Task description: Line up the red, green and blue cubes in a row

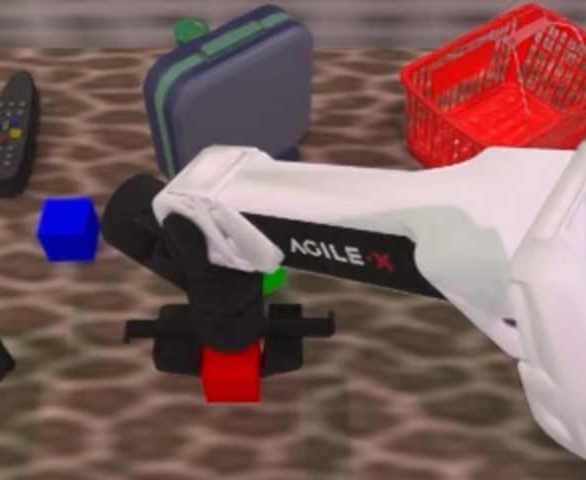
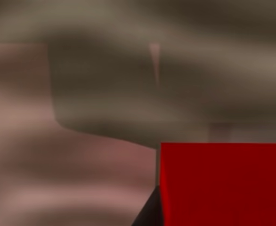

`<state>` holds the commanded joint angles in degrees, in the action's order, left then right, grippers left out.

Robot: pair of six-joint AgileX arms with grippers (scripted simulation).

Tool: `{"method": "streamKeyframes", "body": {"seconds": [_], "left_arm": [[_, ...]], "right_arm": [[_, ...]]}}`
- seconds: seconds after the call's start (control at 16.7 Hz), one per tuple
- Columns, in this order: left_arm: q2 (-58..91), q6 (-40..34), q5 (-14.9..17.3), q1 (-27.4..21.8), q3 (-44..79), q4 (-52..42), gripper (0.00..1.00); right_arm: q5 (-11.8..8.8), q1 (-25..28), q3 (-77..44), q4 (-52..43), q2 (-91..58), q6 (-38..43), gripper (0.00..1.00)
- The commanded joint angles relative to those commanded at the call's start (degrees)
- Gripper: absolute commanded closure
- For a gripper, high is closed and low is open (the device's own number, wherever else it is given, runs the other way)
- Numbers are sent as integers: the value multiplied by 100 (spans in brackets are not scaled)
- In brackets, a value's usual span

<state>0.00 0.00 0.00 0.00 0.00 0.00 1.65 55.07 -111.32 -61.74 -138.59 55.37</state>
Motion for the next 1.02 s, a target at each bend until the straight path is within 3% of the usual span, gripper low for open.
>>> {"method": "streamKeyframes", "body": {"seconds": [0.78, 1.02], "left_arm": [[0, 0, 0, 0, 0, 0, 0], [0, 0, 0, 0, 0, 0, 0]], "right_arm": [[0, 0, 0, 0, 0, 0, 2], [0, 0, 0, 0, 0, 0, 0]]}}
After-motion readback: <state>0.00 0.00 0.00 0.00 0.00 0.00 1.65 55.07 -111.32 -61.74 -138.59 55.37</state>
